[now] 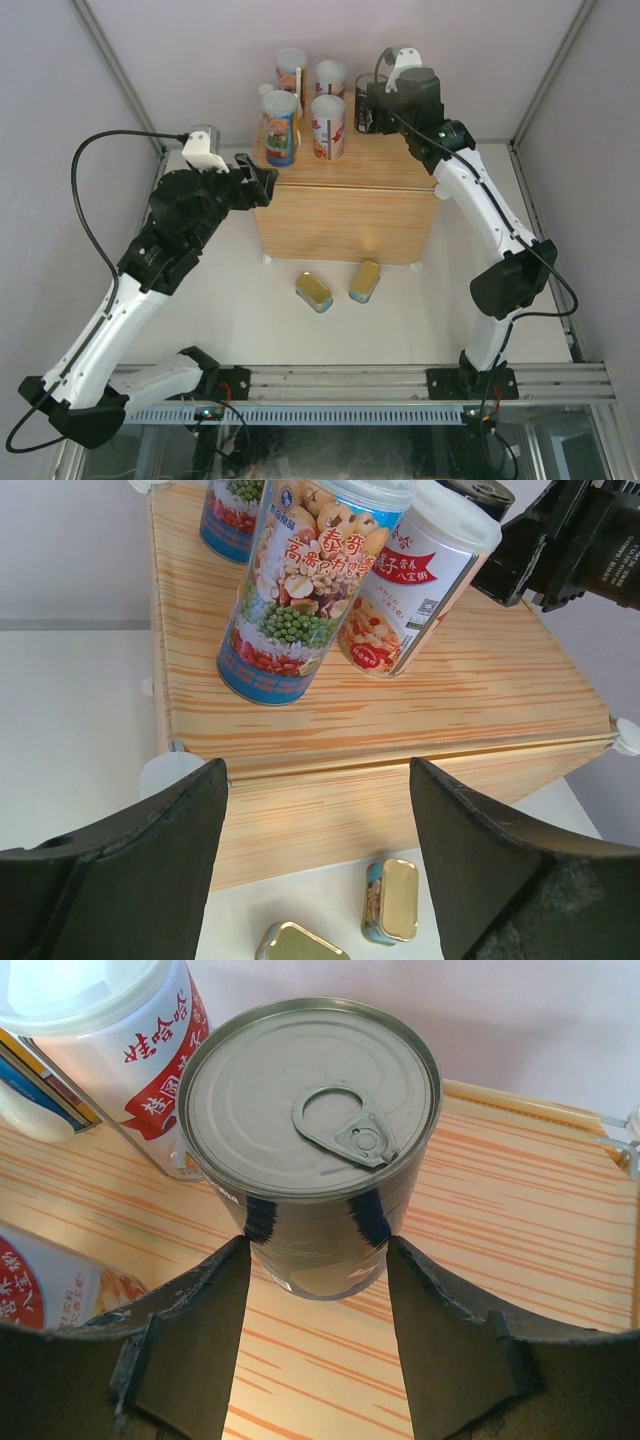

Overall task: Place and organize the canned foods onto the counter
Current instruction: Place the canned food on the counter, then pick up the canned food from the center of the board.

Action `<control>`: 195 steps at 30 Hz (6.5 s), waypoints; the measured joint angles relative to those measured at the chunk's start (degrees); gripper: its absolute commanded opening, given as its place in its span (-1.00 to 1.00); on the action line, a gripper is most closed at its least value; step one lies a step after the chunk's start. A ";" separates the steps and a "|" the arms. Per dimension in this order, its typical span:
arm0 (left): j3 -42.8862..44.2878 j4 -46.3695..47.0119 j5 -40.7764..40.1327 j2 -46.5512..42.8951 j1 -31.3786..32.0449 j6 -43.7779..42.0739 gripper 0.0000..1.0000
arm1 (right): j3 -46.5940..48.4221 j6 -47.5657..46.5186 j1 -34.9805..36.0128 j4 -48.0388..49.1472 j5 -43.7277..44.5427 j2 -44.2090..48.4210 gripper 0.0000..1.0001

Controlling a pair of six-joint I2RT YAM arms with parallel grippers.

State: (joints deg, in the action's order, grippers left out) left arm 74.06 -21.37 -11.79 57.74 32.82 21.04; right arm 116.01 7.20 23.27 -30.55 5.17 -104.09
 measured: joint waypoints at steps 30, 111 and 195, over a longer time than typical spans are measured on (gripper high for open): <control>-0.24 0.31 0.00 -1.16 -0.13 0.94 0.54 | -2.01 0.46 0.00 0.24 0.28 0.59 0.79; -3.06 0.17 0.46 -4.79 -0.98 2.27 0.53 | 0.85 -1.42 2.80 3.52 2.23 -1.75 0.48; -4.63 0.28 -0.04 -8.76 -1.03 1.77 0.52 | -39.21 -2.97 36.41 1.60 19.58 40.61 0.95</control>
State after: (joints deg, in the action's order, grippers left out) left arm 69.43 -21.08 -11.84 48.97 31.79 22.81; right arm 76.79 4.23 59.68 -28.95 24.75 -63.48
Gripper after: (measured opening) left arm 0.759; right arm 0.973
